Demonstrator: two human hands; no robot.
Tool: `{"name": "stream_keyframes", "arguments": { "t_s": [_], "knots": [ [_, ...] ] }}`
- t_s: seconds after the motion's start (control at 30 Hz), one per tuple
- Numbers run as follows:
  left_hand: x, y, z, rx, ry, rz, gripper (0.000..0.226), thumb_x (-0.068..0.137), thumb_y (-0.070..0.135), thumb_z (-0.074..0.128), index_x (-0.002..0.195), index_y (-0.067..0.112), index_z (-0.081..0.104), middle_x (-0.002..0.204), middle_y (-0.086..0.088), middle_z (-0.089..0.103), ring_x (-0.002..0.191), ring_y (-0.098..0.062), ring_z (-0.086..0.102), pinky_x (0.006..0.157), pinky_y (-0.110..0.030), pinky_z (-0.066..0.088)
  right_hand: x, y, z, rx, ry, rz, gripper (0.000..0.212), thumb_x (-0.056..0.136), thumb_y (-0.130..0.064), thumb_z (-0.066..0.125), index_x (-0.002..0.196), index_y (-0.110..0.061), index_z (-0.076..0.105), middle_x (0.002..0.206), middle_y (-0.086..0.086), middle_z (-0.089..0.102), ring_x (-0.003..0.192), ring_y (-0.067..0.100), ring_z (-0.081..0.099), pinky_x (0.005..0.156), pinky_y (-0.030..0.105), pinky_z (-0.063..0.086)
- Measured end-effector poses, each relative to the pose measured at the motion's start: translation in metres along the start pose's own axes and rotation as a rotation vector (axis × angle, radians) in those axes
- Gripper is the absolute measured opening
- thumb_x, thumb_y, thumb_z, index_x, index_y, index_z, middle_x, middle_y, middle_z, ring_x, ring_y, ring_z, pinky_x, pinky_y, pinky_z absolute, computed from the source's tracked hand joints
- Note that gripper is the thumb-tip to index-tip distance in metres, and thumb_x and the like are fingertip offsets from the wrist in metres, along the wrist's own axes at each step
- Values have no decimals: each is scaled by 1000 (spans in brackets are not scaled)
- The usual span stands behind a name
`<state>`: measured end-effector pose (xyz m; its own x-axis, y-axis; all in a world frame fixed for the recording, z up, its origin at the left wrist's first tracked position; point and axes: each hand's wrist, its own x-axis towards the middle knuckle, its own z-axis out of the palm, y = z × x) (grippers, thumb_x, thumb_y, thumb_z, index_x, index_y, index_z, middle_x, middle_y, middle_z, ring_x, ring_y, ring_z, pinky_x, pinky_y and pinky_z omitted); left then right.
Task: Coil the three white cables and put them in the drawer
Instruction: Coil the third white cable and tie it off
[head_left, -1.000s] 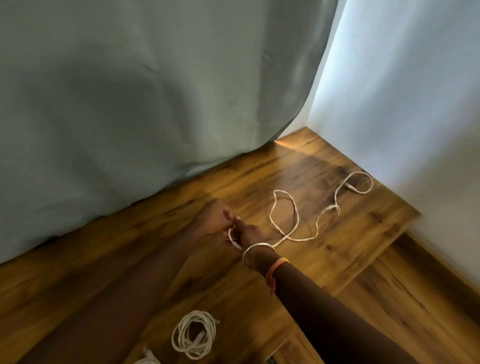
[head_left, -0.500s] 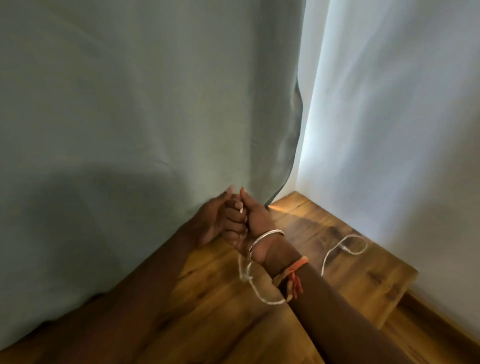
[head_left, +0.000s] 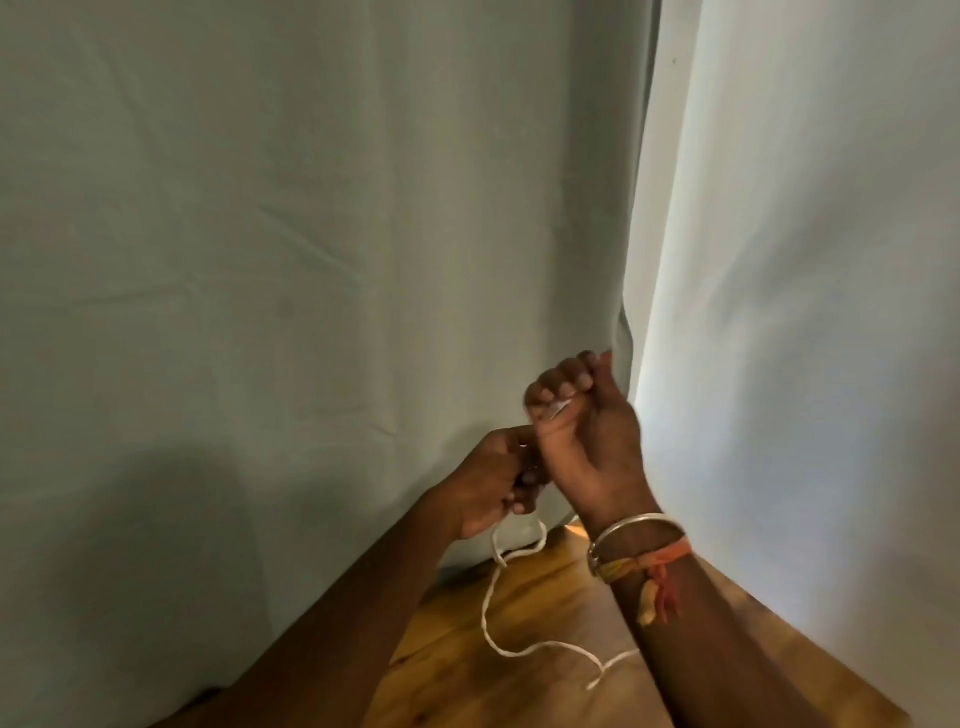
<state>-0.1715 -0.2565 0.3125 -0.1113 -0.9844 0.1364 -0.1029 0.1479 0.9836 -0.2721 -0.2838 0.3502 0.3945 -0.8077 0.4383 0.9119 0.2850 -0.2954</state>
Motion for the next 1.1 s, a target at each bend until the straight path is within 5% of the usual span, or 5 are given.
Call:
{"name": "stream_keyframes", "arguments": {
  "t_s": [0.27, 0.43, 0.57, 0.7, 1.1],
  "knots": [
    [-18, 0, -54, 482, 99, 149, 19, 95, 18, 60, 93, 7, 74, 52, 20, 57, 50, 3, 48, 52, -9, 35, 42, -30, -11, -1300, 212, -352, 46, 106, -31, 39, 69, -12, 59, 56, 4, 57, 53, 18, 53, 57, 29, 44],
    [-12, 27, -82, 993, 69, 239, 16, 86, 36, 69, 90, 23, 78, 78, 8, 72, 70, -6, 61, 66, -30, 47, 39, -2, -32, -2126, -151, 307, 22, 99, -14, 54, 91, -1, 70, 67, 9, 64, 57, 20, 61, 66, 33, 56],
    [-17, 62, -103, 951, -30, 253, 12, 79, 24, 78, 87, 16, 80, 79, 5, 74, 74, -12, 65, 71, -31, 49, 13, 14, -24, -1375, -50, 888, 66, 100, -62, 28, 75, -9, 60, 51, -1, 40, 42, 10, 31, 41, 20, 25],
    [-29, 85, -121, 780, -123, 255, 14, 78, 13, 79, 90, 8, 79, 82, -6, 75, 78, -24, 67, 74, -32, 51, -5, 26, -21, -567, -253, 1099, 63, 99, -64, 29, 73, -11, 51, 52, -4, 28, 41, 7, 22, 40, 19, 19],
    [-50, 41, -102, 347, 150, 211, 27, 93, 16, 63, 70, 23, 75, 57, -5, 52, 51, -10, 41, 53, -25, 32, 8, 47, 64, 22, -276, 158, 39, 105, -32, 32, 79, -15, 55, 61, -3, 46, 54, 11, 46, 59, 25, 44]
  ]
}}
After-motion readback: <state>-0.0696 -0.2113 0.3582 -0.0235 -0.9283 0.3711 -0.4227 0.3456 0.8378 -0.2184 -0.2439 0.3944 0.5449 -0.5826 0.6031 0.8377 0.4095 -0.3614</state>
